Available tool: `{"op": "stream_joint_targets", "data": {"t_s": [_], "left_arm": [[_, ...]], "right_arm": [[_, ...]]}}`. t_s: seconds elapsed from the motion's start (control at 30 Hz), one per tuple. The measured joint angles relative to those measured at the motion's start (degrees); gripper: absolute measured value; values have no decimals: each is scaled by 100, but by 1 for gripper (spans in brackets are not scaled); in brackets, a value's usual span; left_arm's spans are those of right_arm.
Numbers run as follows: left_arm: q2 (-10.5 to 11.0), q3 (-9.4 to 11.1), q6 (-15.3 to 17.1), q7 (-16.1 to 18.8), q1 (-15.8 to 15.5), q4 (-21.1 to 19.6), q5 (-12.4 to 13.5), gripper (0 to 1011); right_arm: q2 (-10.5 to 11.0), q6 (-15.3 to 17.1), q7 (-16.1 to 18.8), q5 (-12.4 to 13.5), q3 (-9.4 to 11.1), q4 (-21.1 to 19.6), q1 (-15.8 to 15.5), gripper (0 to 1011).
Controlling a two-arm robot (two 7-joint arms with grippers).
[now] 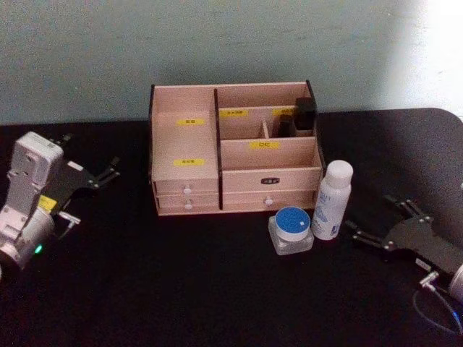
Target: Pick up the facial cleanser and watermelon frost from the table and place them into the tiered storage box.
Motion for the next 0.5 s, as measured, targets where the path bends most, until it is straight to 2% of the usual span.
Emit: {"op": "stream_joint_targets", "data": {"t_s": [0.5], "left_arm": [[0,0,0,0,0,0,0,1001]], "right_arm": [[-631,-24,-80,-482,-194,339,322,1000]]}}
